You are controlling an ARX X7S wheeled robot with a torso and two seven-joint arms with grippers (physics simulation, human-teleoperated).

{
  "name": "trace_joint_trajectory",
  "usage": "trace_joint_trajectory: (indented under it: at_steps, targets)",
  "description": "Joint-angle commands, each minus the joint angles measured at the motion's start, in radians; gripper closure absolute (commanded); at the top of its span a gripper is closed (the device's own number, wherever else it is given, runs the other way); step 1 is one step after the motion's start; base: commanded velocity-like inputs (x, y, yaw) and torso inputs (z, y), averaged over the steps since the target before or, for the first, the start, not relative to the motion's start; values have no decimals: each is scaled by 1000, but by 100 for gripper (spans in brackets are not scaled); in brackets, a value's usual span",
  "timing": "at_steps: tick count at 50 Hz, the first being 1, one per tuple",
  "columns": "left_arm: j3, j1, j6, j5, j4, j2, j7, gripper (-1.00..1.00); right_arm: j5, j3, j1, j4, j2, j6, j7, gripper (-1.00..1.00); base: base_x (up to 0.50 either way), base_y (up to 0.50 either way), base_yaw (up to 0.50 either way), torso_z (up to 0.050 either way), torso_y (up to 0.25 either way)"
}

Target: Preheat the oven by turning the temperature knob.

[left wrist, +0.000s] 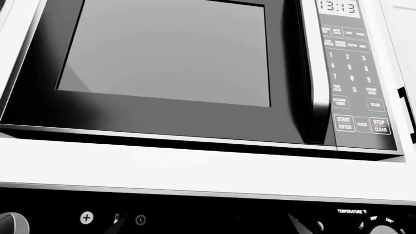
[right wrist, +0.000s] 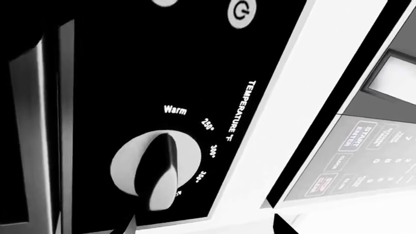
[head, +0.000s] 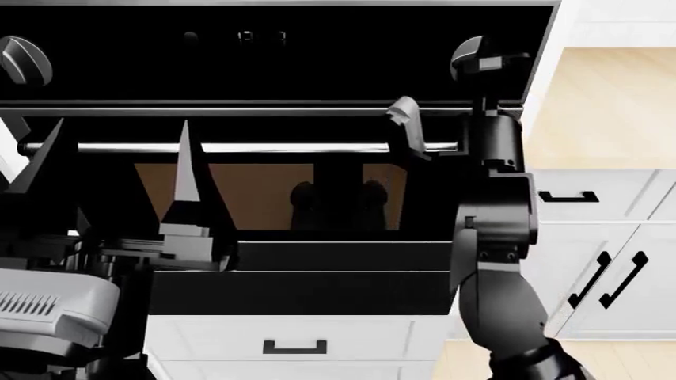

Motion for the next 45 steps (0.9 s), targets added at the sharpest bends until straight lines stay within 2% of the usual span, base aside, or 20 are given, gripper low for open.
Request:
trace_joint_trajectory:
  at_steps: [1,45]
  targets:
    - [2,-4,3,-3,-4,-3,-4,-100,15,-11,9,19,-2,-8,14,-100,0,0,0,0,0]
    - [13,-3,12,-4,-10,-15,-15,-100,62,-30,35,52,24,-30,20,-100,0,0,0,0,0]
